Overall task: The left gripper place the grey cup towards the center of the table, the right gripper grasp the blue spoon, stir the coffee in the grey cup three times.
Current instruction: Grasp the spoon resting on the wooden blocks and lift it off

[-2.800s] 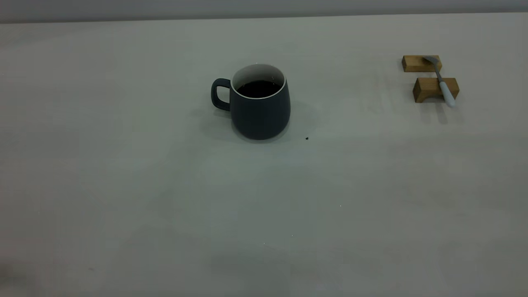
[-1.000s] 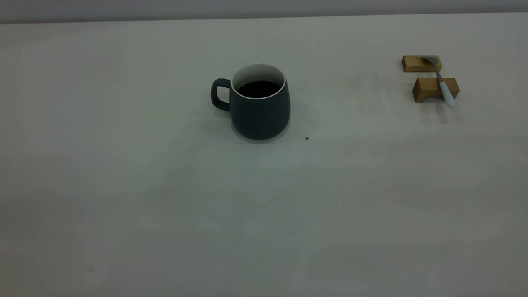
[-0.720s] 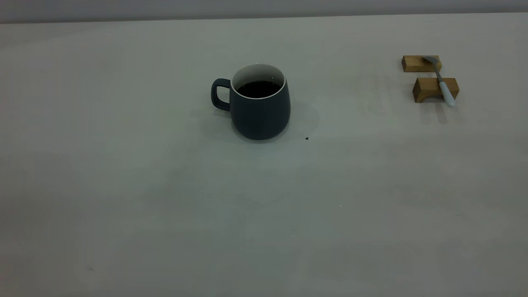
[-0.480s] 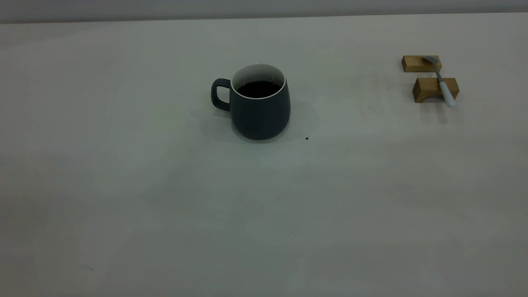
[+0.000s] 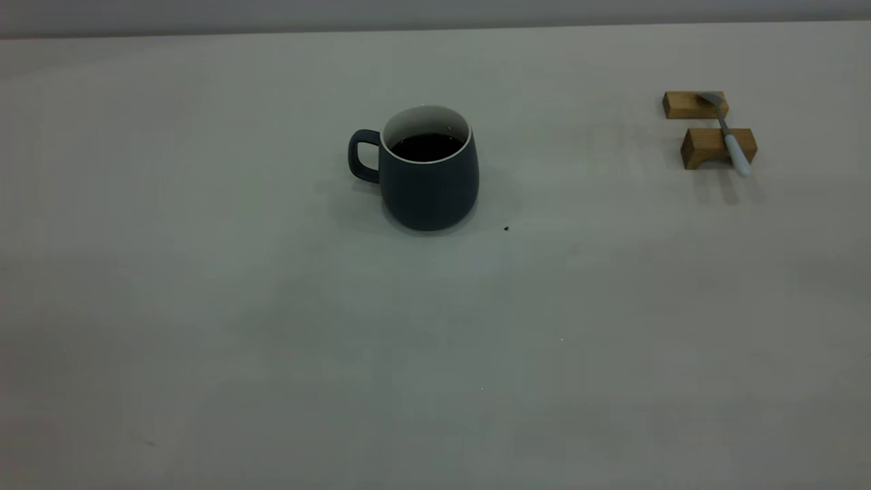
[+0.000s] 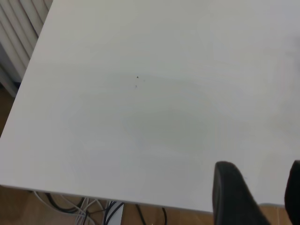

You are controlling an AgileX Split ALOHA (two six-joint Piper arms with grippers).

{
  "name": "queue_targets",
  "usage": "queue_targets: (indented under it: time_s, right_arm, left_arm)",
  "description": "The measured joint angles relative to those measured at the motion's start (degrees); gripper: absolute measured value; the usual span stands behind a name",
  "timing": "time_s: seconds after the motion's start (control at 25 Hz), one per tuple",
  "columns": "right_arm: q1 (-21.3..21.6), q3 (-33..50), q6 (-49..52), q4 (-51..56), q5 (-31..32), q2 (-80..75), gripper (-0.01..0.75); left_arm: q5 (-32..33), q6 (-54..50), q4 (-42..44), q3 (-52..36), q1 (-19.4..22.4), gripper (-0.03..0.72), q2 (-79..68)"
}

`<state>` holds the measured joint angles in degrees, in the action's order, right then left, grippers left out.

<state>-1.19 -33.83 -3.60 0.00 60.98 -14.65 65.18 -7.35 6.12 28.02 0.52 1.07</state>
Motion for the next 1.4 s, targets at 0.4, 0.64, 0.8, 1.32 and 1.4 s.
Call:
queue_targets:
  time_s: [0.4,0.64,0.8,1.32,1.4]
  right_arm:
    - [0.0,-10.5,1.4,1.8,-14.6,-44.8,0.619]
    - [-1.8,-19.9,0.5,1.8,-17.8,-69.8,0.623]
    - [-4.2,-27.5,0.3,1.2,-18.3,-83.9,0.624]
    - [-5.9,-44.2,0.3,0.5,-20.4,-107.5,0.624]
    - [-6.0,-46.6,0.3,0.0,-20.3,-110.0,0.624]
  left_arm:
    - [0.0,0.0,0.0,0.0,0.0,0.351,0.0]
    - [0.0,0.0,0.0,0.0,0.0,0.351,0.0]
    - [0.0,0.0,0.0,0.0,0.0,0.351,0.0]
    - [0.0,0.0,0.0,0.0,0.0,0.351,0.0]
    - [0.0,0.0,0.0,0.0,0.0,0.351,0.0]
